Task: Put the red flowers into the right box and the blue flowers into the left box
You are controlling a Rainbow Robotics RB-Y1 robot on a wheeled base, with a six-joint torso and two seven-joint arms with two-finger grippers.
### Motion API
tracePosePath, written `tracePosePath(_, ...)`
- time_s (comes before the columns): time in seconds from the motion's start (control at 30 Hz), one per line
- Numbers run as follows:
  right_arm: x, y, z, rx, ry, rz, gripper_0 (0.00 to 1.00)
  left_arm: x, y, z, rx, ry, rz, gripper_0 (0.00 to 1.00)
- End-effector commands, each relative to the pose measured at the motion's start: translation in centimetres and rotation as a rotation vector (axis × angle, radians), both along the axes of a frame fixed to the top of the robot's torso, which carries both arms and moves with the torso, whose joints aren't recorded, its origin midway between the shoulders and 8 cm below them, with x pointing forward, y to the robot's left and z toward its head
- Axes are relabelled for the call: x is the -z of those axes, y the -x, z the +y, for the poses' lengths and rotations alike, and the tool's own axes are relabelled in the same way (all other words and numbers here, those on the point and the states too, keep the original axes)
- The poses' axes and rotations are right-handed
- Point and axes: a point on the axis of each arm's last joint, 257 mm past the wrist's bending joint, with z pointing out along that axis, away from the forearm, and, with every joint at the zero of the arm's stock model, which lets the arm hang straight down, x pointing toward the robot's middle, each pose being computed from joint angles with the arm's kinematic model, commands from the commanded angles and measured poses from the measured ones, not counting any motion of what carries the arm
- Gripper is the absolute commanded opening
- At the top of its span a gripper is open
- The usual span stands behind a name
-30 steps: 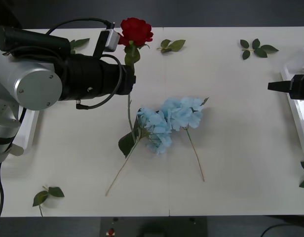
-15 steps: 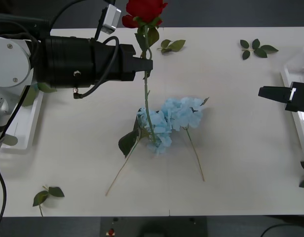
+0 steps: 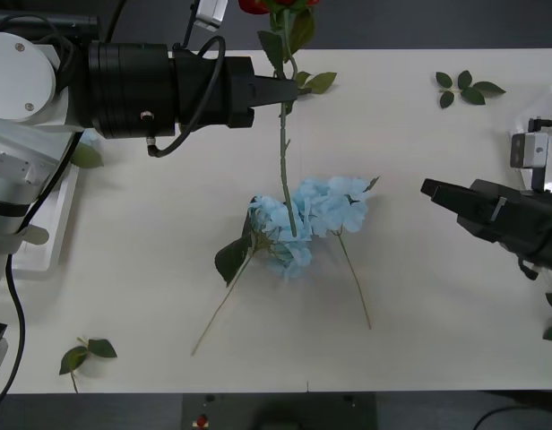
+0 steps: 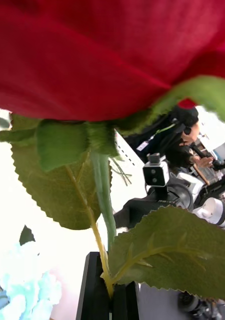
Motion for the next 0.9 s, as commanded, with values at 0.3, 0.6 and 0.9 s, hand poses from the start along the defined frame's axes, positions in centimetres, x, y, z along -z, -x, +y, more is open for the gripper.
tracePosePath(0.3,-4.1,2.4,8.1,-0.117,-0.105,-0.134,1.00,-1.4,0.5,-0.8,0.029,0.011,-0.042,0.00)
tracePosePath(0.6,-4.1,2.2,12.1,-0.139,-0.094,-0.189,1.00,-1.4,0.5,-0.8,0.029,0.011,-0.042,0.00)
tracePosePath(0.9,-3.9,3.3,17.0,-0.178,-0.167,-0.151,1.00,-1.4,0.5,-0.8,0.029,0.011,-0.042,0.00)
